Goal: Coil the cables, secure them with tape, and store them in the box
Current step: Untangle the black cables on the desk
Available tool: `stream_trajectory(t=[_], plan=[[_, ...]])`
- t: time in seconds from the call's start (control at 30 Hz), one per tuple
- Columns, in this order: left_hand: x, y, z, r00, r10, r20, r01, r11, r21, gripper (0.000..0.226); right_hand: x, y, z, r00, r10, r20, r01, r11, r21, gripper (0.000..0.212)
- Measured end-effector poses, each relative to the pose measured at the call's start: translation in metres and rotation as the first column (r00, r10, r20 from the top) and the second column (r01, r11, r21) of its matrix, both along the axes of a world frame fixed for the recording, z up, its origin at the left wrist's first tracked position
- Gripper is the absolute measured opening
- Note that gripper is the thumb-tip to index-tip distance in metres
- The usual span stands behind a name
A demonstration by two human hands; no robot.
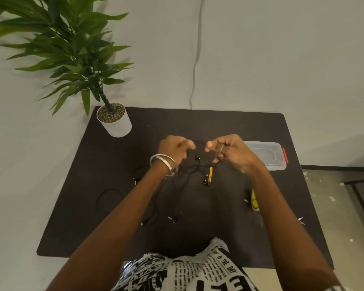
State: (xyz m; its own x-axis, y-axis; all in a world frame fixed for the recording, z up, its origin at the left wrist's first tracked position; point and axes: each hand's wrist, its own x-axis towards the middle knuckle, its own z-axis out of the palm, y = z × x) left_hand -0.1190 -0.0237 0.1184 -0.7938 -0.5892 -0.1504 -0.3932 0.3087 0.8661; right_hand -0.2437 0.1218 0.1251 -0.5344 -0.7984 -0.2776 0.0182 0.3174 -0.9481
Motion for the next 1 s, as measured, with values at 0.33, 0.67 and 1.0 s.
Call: stream_trajectory(t=[0.33,0.67,1.0], plan=[[0.020,-0.102,0.026,0.590,0.785,-0.189,-0.663,0.605,0.440,0.027,-0.040,0.048,-0.041,0.907,-0.239,-0.347,0.312,0.935,0.171,0.030],[0.004,-0.051,0.031,0.924,0.366,-0.110,-0.347,0.924,0.162,0.029,-0.013,0.004,-0.044,0.783,-0.054,-0.620,0.242,0.944,0.224,0.058],[0.015,-0.030,0.020,0.997,-0.069,-0.021,0.072,0.963,0.259,0.030,0.017,-0.020,-0.021,0.919,0.014,-0.393,-0.049,0.996,-0.080,0.010]])
